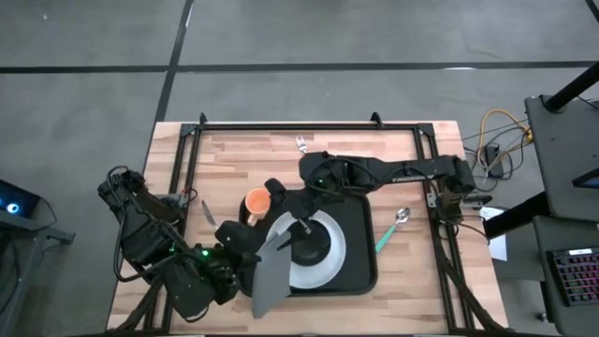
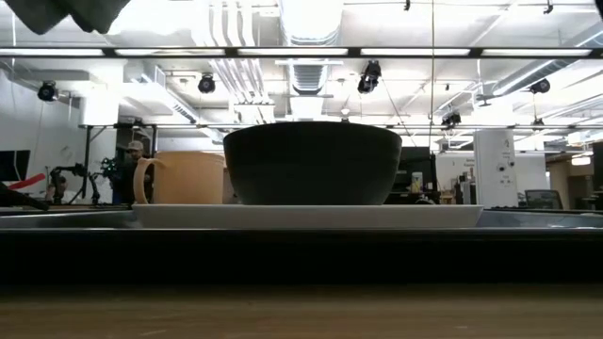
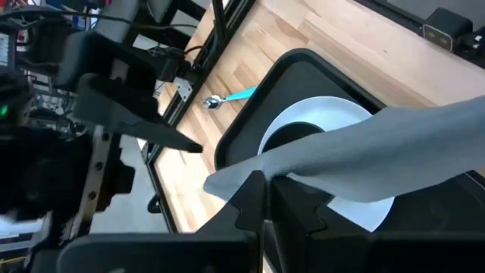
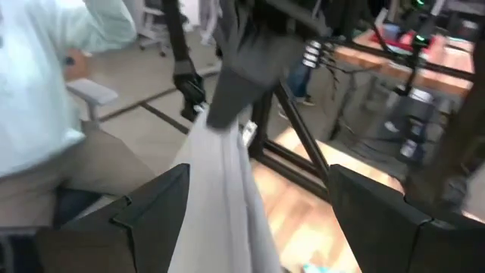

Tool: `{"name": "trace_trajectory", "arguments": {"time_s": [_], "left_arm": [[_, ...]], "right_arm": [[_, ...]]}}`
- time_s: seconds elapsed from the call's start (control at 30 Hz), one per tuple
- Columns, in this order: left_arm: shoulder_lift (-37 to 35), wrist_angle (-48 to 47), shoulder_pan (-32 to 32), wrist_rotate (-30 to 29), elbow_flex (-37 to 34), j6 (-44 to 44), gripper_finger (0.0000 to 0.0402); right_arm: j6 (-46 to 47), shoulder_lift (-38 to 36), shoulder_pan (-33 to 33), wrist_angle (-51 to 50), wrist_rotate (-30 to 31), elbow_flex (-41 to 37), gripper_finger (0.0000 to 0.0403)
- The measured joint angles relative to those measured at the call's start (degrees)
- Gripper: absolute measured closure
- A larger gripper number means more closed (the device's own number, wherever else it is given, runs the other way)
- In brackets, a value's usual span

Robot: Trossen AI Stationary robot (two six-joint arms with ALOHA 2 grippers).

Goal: Set up tray
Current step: Put the gray napkin to the right of the white plate on the black tray

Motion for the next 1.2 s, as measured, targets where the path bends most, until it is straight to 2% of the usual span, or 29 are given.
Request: {"name": "trace_trajectory", "arguments": {"time_s": [0.23,0.43,0.97,1.2], "left_arm": [[0.0,0.4,0.0,0.0,0.0,0.0,0.0401],[0.0,0.2,0.0,0.0,0.0,0.0,0.0401],[0.0,-1.1,0.0,-0.5,-0.1,0.2,0.0401],[0.0,-1.1,0.0,-0.5,0.0,0.4,0.0401]], "right_arm": [[0.4,10.2,0.4,-11.6,-2.4,15.6,0.0107],[0.4,15.8,1.1,-20.0,-5.0,25.8,0.0111],[0.4,16.0,2.7,-21.8,-5.6,25.8,0.0125],[-0.3,16.1,2.7,-22.2,-6.8,25.7,0.0153]]}}
